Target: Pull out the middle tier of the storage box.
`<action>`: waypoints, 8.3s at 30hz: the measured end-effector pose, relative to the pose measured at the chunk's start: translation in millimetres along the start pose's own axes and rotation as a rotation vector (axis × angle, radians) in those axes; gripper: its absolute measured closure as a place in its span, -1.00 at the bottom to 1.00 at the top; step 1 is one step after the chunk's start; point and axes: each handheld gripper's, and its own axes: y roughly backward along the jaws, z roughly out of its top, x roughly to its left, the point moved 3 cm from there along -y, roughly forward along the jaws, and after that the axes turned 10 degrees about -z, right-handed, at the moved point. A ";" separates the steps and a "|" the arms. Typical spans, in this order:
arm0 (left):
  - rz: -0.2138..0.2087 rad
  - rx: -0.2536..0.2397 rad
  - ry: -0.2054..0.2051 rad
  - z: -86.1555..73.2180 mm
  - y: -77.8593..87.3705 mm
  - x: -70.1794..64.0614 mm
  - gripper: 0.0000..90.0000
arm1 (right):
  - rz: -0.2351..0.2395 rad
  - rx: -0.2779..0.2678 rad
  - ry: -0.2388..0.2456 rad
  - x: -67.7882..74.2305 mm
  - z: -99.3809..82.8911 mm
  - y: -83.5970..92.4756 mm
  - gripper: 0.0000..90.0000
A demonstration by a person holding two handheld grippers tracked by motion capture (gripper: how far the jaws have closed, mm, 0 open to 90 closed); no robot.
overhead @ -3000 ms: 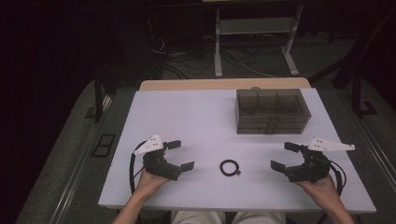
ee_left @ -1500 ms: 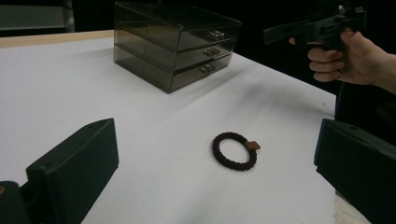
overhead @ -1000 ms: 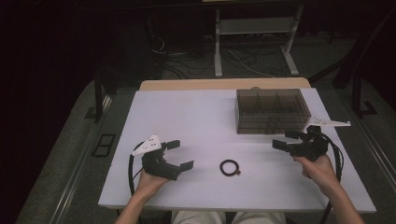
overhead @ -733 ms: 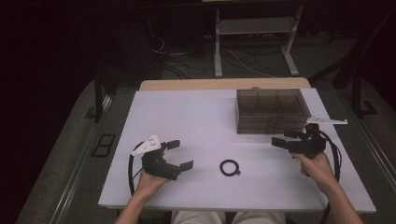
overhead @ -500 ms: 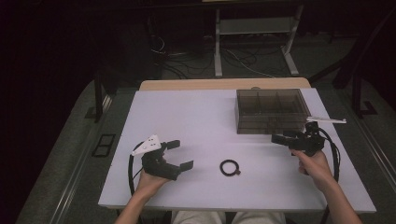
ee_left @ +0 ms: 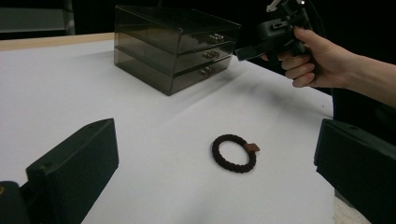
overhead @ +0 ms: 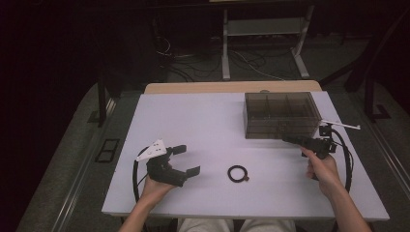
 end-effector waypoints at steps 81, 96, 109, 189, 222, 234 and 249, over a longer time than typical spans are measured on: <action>-0.001 0.004 -0.014 0.9 -1.3 0.4 -1.00 | -0.040 -0.152 -0.626 -28.8 -14.6 -27.4 0.43; 0.000 0.004 -0.015 0.9 -1.1 0.4 -1.00 | -0.056 -0.204 -0.700 -31.7 -19.2 -29.1 0.56; -0.002 0.000 -0.016 1.2 -0.1 0.3 -1.00 | -0.035 -0.244 -0.751 -30.2 -22.9 -34.4 0.63; 0.000 0.000 -0.019 1.1 -0.7 2.6 -1.00 | -0.093 -0.360 -0.754 -10.4 -45.3 -25.8 0.77; 0.006 0.009 -0.017 0.4 -1.0 3.5 -1.00 | -0.080 -0.352 -0.765 -7.7 -55.4 -18.9 0.75; 0.007 0.010 -0.017 0.4 -1.6 2.8 -1.00 | -0.078 -0.334 -0.715 -5.6 -56.2 -14.8 0.46; 0.008 0.007 -0.020 0.9 -0.7 2.7 -1.00 | -0.084 -0.262 -0.558 8.1 -47.3 3.4 0.32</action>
